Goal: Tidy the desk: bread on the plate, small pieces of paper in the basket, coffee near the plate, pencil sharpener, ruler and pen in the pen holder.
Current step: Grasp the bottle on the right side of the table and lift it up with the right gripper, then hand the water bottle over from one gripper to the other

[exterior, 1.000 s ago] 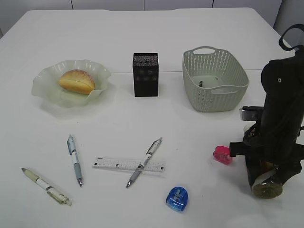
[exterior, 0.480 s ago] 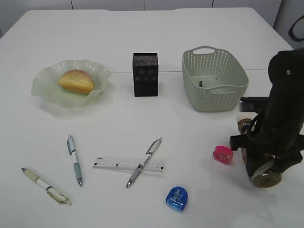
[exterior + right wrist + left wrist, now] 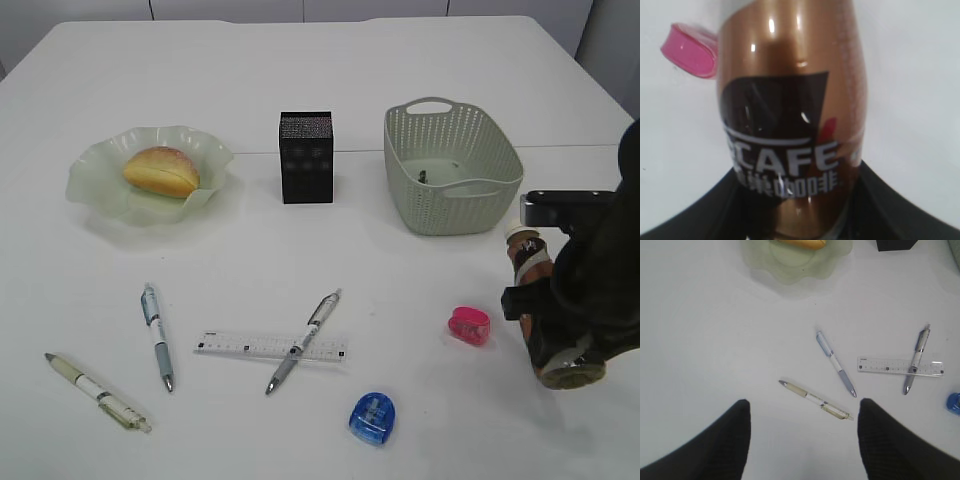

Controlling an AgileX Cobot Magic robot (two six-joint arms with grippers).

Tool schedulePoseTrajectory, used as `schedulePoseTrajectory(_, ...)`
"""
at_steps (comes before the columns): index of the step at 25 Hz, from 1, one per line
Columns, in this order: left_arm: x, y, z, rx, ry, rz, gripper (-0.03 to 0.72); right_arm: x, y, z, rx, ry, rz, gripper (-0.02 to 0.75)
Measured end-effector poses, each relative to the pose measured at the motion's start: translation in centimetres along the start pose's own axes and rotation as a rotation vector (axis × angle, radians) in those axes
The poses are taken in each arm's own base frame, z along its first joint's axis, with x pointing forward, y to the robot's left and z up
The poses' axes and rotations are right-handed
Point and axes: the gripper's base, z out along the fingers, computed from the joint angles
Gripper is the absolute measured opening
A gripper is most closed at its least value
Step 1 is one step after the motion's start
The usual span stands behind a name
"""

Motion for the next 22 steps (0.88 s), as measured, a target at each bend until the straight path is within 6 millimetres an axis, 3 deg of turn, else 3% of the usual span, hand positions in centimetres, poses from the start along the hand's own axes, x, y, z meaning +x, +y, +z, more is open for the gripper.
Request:
schedulePoseTrajectory(4,0.0,0.0,0.0,0.000,0.000,0.000,0.486,1.4,-0.4,-0.2,-0.005,-0.028,-0.007,0.404)
schedulePoseTrajectory(10,0.0,0.0,0.0,0.000,0.000,0.000,0.486,1.7,-0.6,-2.0,-0.023,-0.135,-0.030,0.404)
schedulePoseTrajectory(22,0.0,-0.3,0.0,0.033,0.004,-0.011,0.486,2.2,0.1,-7.1,-0.164,-0.388,-0.206,0.404)
